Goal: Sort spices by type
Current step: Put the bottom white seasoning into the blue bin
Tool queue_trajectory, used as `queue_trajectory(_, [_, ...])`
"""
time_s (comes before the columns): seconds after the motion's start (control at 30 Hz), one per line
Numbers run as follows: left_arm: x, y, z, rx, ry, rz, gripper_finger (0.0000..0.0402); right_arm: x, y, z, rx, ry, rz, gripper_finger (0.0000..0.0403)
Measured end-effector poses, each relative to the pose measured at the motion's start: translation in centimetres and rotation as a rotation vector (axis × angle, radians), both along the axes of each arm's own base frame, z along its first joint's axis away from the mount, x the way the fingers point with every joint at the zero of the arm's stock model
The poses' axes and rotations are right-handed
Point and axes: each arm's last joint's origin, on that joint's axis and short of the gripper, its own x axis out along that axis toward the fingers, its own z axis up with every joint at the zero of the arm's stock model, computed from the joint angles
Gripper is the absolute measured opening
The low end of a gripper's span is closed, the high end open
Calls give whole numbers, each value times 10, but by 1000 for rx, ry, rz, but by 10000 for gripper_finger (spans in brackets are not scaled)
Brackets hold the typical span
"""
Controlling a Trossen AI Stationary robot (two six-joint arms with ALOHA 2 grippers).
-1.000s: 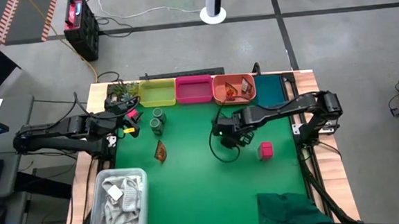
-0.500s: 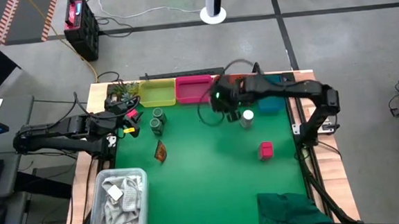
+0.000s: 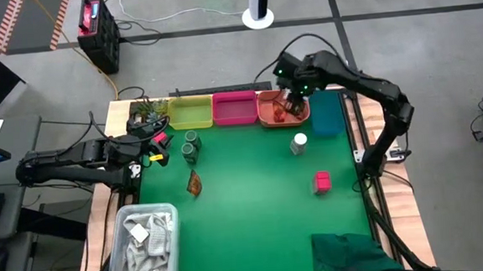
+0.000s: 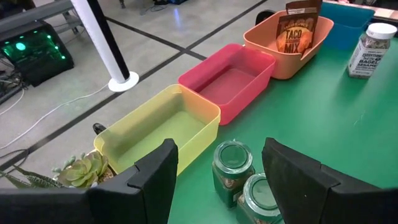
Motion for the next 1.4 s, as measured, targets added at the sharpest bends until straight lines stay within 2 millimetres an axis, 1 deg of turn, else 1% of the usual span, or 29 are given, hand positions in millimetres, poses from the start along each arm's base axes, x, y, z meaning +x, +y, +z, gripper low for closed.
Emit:
queue_trajectory(0.1, [0,0,0,0,1,0,224,-17,-10,-2,17,67,-126,217])
queue_trajectory(0.2, [0,0,0,0,1,0,224,-29,-19,1,-65,100,-246,217])
queue_trajectory(0.33, [0,0,0,-1,-1,0,224,-46,-30,4,-70,139,-315,217])
queue_trajectory(0.4, [0,0,0,-2,-2,1,224,-53,-36,0,-43,141,-346,217])
queue_trajectory(0.5, [0,0,0,-3,-2,1,224,-64,-45,-15,63,149,-384,217])
queue_trajectory(0.63, [0,0,0,-3,-1,1,224,-76,-54,-45,201,174,-410,218])
queue_trajectory(0.83, [0,0,0,-3,-2,1,224,-87,-60,-87,289,199,-390,218])
queue_trajectory(0.9, [0,0,0,-5,-4,2,224,-90,-60,-98,334,185,-378,218])
queue_trajectory(1.03, [0,0,0,-7,-7,4,224,-95,-56,-110,423,185,-383,218])
queue_trajectory(1.23, [0,0,0,-7,-8,4,224,-97,-50,-124,489,183,-408,219])
queue_trajectory(1.4, [0,0,0,-7,-8,4,224,-97,-51,-131,477,166,-418,226])
